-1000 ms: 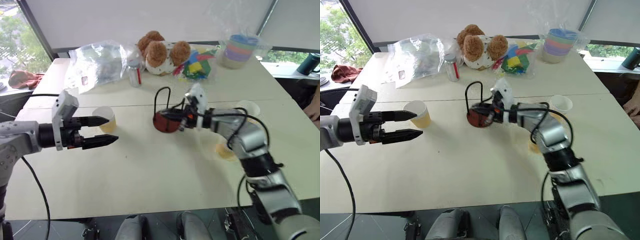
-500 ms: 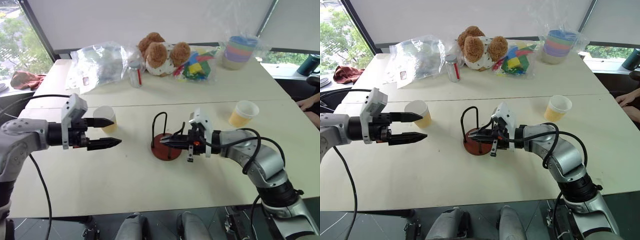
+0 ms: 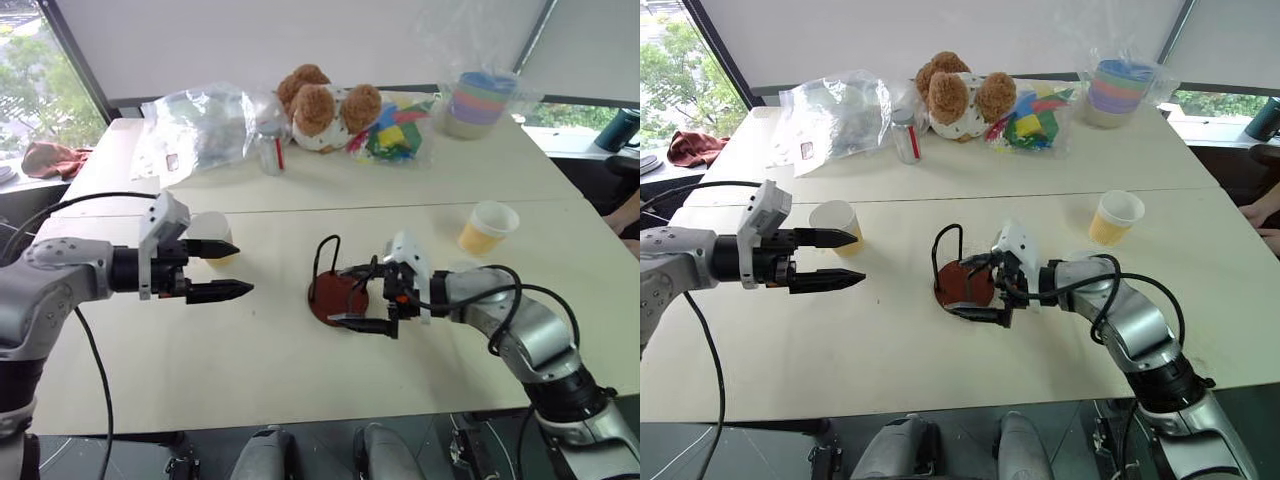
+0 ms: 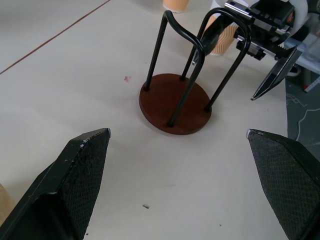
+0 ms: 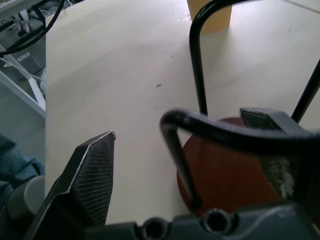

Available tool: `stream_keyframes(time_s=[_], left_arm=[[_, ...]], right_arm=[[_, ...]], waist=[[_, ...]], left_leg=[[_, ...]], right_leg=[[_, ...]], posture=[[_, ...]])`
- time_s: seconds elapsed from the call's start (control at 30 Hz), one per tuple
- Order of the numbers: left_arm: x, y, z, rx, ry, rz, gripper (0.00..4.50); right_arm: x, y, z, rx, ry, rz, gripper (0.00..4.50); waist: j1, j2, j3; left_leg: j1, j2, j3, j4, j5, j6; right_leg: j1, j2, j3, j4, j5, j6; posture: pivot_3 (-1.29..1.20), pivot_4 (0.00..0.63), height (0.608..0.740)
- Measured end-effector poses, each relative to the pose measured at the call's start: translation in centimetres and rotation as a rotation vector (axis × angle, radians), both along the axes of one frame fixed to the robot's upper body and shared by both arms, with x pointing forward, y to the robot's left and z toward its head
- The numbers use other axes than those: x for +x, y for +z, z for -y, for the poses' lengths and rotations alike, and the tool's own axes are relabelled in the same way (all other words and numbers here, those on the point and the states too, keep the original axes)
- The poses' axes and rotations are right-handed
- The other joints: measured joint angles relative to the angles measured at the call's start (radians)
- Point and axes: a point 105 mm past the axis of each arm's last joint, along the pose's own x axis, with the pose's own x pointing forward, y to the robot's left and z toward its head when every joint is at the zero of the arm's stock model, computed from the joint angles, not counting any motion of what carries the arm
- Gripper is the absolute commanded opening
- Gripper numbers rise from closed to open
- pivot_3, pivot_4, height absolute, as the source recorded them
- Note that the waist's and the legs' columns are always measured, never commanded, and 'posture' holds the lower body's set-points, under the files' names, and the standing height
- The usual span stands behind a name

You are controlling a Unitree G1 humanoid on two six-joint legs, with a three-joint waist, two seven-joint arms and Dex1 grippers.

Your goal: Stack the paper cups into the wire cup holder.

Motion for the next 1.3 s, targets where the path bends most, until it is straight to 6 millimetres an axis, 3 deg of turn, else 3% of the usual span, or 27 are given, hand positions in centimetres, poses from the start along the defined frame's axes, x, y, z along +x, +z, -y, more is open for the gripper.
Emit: stream_keyframes(time_s=[0.23,0.3,0.4,0.53,0.73,1.0,1.1,1.3], left_arm=[[0.2,-0.3,1.5,0.007,-0.090,-0.011,4.50],[0.1,-0.4,1.8,0.015,-0.122,-0.020,4.50],[-0.2,-0.2,2.8,0.034,-0.200,-0.012,4.50],[-0.6,0.5,4.0,0.068,-0.300,0.023,4.50],[-1.2,0.3,3.9,0.138,-0.352,0.024,4.50],[-1.1,0.3,3.8,0.144,-0.322,0.044,4.50],[-1.1,0.2,3.9,0.149,-0.316,0.050,4.50],[-1.2,-0.4,3.7,0.148,-0.295,0.035,4.50]], right_arm=[[-3.1,0.0,2.4,-0.043,-0.110,-0.078,4.12],[-3.7,1.0,3.1,-0.063,-0.123,-0.090,4.12],[-4.3,4.2,4.0,-0.092,-0.126,-0.064,4.12],[-3.3,6.1,6.7,-0.191,-0.232,-0.041,4.12],[-1.5,3.6,12.3,-0.354,-0.411,-0.122,4.12],[-0.6,2.5,14.4,-0.426,-0.385,-0.125,4.12],[-0.5,1.8,14.7,-0.442,-0.375,-0.137,3.29],[-0.1,1.3,15.1,-0.459,-0.365,-0.140,0.16]], waist=[[0.007,0.000,0.000],[0.008,0.000,0.000],[0.010,-0.001,0.000],[0.017,-0.001,0.000],[0.016,-0.001,0.000],[0.015,-0.001,0.000],[0.016,-0.001,0.000],[0.016,-0.001,0.000]], left_leg=[[0.000,0.000,0.000,0.001,0.000,0.000],[0.001,0.000,0.001,0.001,0.000,0.001],[0.001,0.000,0.000,0.001,0.000,0.001],[0.001,0.000,-0.001,0.001,-0.001,0.002],[0.001,0.000,0.002,0.001,-0.002,0.004],[0.001,0.001,0.001,0.001,-0.002,0.004],[0.001,0.001,0.002,0.002,-0.002,0.004],[0.001,0.000,0.002,0.002,-0.002,0.004]], right_leg=[[0.001,0.001,0.000,0.000,0.000,0.000],[0.001,0.001,0.000,0.000,0.000,0.000],[0.002,-0.001,0.000,-0.001,0.000,0.000],[0.003,-0.001,0.000,-0.002,0.000,0.000],[0.003,0.002,0.000,-0.003,0.000,0.000],[0.003,0.003,0.001,-0.002,0.000,0.000],[0.003,0.003,0.001,-0.002,0.000,0.000],[0.003,0.003,0.001,-0.002,0.000,0.000]], posture=[[0.00,0.150,0.740],[0.00,0.150,0.740],[0.00,0.150,0.740],[0.00,0.150,0.740],[0.00,0.150,0.740],[0.00,0.150,0.740],[0.00,0.150,0.740],[0.00,0.150,0.740]])
